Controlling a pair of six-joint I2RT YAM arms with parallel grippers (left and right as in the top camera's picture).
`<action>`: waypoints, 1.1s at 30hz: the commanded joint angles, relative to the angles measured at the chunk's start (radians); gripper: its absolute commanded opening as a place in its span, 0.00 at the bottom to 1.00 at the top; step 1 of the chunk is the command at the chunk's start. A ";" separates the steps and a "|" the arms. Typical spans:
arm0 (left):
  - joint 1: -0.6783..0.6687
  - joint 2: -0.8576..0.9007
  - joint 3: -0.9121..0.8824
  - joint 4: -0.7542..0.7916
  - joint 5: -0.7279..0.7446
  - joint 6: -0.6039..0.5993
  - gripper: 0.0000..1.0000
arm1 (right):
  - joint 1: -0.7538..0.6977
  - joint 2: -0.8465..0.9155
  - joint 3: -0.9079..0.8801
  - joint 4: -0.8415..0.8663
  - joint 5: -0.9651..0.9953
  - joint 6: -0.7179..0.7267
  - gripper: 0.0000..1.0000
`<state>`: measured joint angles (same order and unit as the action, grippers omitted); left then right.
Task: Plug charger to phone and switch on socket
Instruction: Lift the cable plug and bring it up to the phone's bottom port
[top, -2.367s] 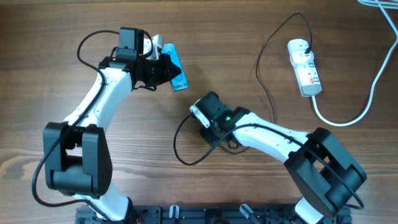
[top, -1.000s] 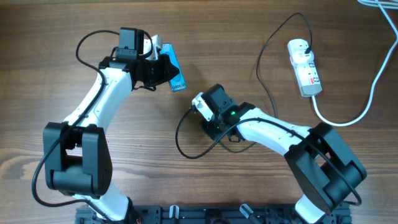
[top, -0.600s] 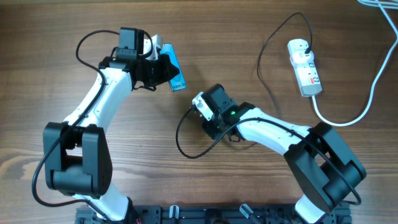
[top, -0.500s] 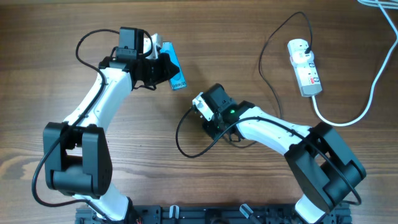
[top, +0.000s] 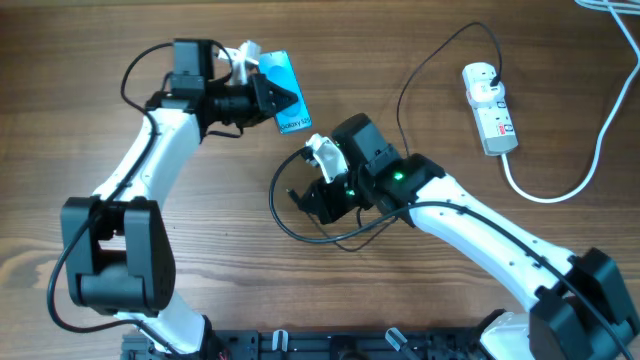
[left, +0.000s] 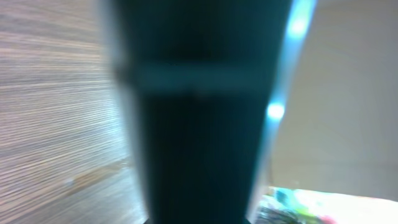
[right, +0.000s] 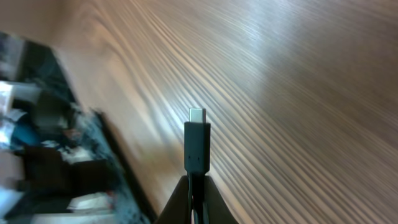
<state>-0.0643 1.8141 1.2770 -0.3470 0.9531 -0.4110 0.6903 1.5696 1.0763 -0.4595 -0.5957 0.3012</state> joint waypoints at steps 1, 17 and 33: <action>0.074 0.002 0.002 0.079 0.327 -0.097 0.04 | -0.001 -0.074 0.024 0.085 -0.101 0.151 0.04; 0.090 0.002 0.002 0.031 0.467 -0.104 0.04 | -0.001 -0.088 0.023 0.205 -0.010 0.330 0.04; 0.069 0.002 0.002 -0.157 0.266 0.121 0.04 | -0.001 -0.088 0.023 0.164 0.151 0.364 0.04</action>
<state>0.0013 1.8156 1.2758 -0.5014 1.2514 -0.3248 0.6903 1.4937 1.0786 -0.2810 -0.5255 0.6434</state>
